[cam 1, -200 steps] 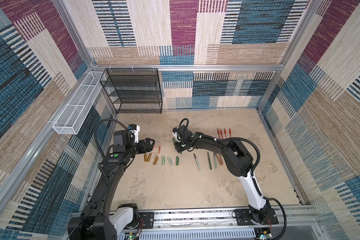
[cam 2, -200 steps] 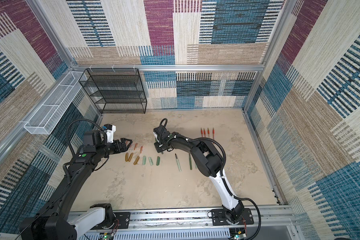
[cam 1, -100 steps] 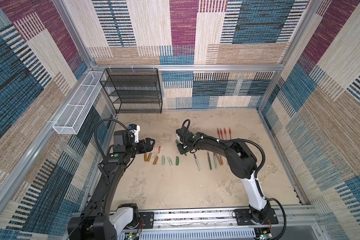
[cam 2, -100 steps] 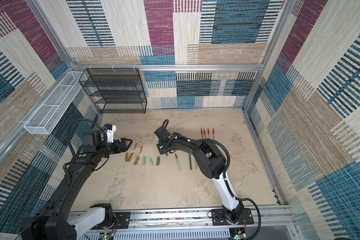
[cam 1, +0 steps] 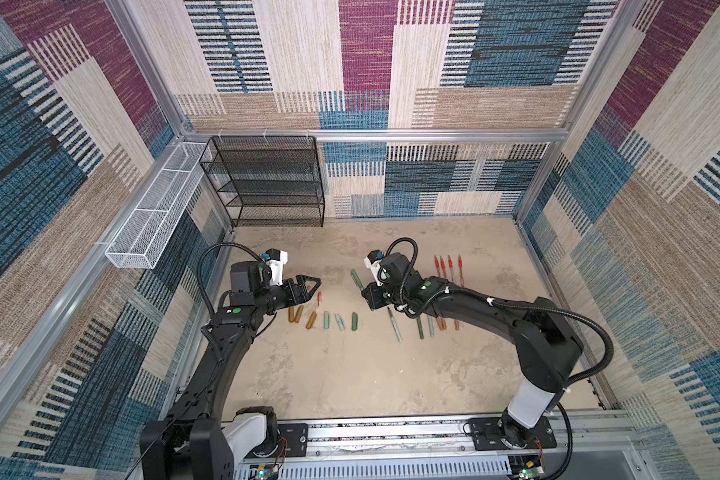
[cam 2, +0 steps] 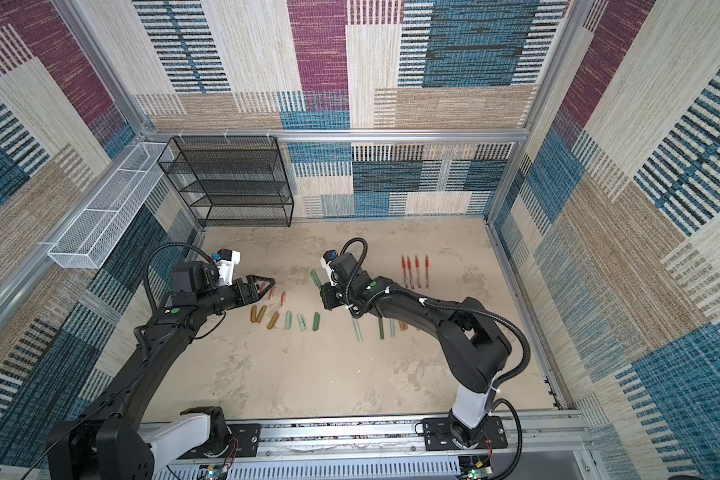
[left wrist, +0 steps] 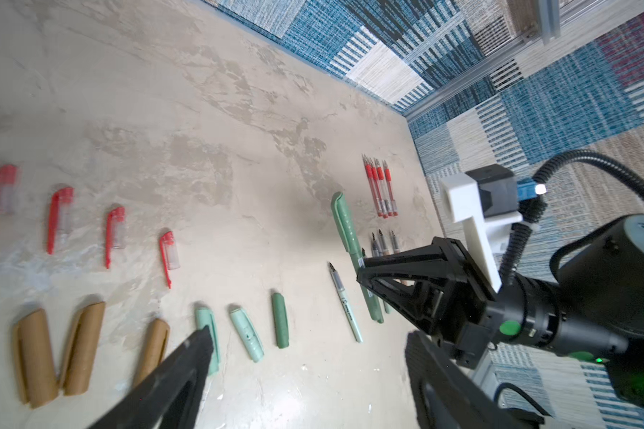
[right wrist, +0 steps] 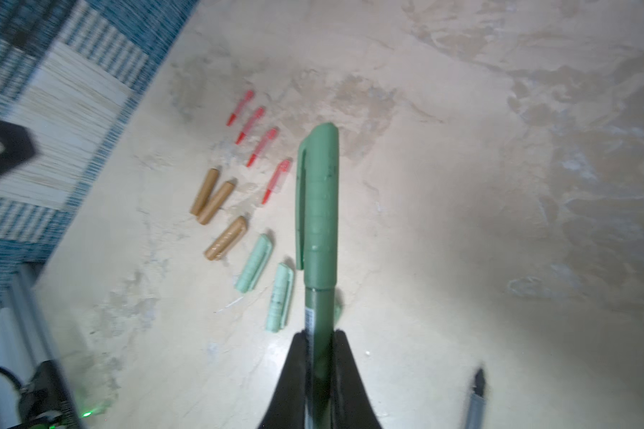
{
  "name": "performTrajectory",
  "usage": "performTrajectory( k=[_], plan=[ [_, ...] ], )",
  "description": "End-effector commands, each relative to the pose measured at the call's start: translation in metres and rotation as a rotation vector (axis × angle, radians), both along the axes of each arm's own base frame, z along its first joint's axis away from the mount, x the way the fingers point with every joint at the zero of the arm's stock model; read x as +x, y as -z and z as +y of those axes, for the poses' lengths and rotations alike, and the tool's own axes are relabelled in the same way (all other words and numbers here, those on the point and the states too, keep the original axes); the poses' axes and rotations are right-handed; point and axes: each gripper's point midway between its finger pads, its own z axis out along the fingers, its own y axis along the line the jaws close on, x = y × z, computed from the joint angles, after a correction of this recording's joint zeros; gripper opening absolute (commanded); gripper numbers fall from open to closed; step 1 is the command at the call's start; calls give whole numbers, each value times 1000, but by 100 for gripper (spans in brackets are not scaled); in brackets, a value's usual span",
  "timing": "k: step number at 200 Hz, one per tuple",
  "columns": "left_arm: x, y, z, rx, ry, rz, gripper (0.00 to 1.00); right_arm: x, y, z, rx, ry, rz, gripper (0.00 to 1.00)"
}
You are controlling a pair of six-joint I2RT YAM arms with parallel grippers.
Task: Open the pen caps
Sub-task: 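Bring the dark green cap to the left gripper while the left gripper grasps it, then pull the dark green cap off with the left gripper while the right holds the marker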
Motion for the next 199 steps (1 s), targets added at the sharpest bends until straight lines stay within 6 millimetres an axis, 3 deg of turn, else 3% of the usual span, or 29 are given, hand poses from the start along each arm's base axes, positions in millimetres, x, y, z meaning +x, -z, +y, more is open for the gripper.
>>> performTrajectory(
  k=[1, 22, 88, 111, 145, 166, 172, 185, 199],
  plan=[
    [1, -15, -12, -85, 47, -30, 85, -12, -42, 23, 218, -76, -13, 2],
    [-3, -14, -23, -100, 102, -55, 85, -29, -56, 29, 304, -135, -6, 2],
    [-5, -17, -40, -155, 165, -44, 79, -54, -55, 54, 374, -238, 62, 1],
    [-3, -15, -41, -160, 158, -27, 66, -64, -59, 66, 400, -285, 77, 1],
    [-2, -8, -42, -142, 151, -21, 39, -67, -55, 78, 396, -305, 91, 2],
    [-4, -5, -43, -145, 152, -9, 33, -71, -62, 85, 405, -330, 77, 2],
    [-5, -2, -44, -138, 152, -9, 26, -71, -63, 87, 403, -334, 72, 1],
    [-5, 0, -44, -126, 156, -14, 0, -68, -60, 89, 393, -326, 71, 2],
    [-4, -2, -44, -130, 145, -3, 0, -65, -55, 89, 380, -317, 80, 8]
  ],
)
